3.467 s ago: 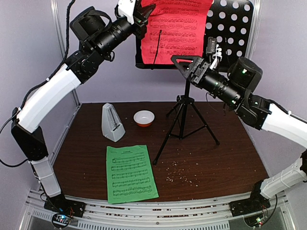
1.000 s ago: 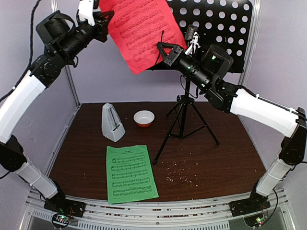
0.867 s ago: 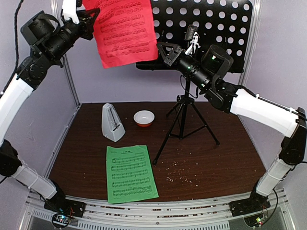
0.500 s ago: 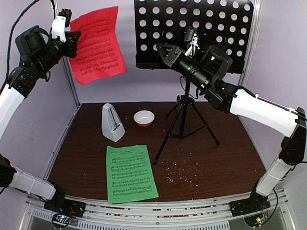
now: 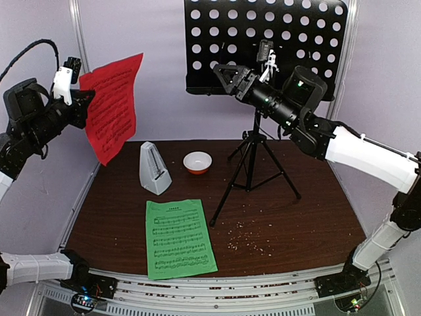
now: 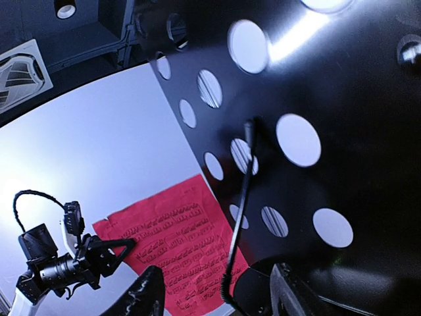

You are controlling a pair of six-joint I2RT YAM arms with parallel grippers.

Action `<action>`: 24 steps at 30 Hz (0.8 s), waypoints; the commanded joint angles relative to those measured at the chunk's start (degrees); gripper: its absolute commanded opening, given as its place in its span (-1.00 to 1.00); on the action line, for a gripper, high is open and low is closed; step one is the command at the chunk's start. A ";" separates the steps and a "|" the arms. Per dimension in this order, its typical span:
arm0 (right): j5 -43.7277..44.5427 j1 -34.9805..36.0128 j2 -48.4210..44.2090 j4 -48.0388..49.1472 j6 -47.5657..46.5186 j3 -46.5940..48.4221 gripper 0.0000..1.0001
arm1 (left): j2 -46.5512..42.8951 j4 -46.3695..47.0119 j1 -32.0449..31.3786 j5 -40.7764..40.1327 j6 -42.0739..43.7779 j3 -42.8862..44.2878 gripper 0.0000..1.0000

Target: Pack up the instrument practice props

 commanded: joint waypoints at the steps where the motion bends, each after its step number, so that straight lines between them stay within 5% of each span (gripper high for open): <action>1: -3.64 -0.17 -4.05 0.16 -2.06 -1.35 0.30 | -1.93 -7.88 0.31 10.88 -6.31 -4.38 -1.00; 6: -7.57 -0.23 -8.21 -1.49 -4.90 -5.40 0.71 | -4.82 -7.14 0.34 19.89 -8.28 -11.20 -1.00; 11: -7.10 -0.27 -16.04 -5.19 -9.82 -12.23 0.89 | -3.64 -6.97 0.31 29.62 -9.78 -14.71 -1.00; 19: 14.16 -0.30 -29.08 -16.38 -17.32 -23.86 0.92 | -0.85 -4.85 0.34 48.15 -18.31 -16.78 -1.00; 24: 22.07 -0.39 -39.50 -10.09 -17.52 -38.52 1.00 | 0.11 -0.54 0.31 53.83 -29.74 -22.80 -1.00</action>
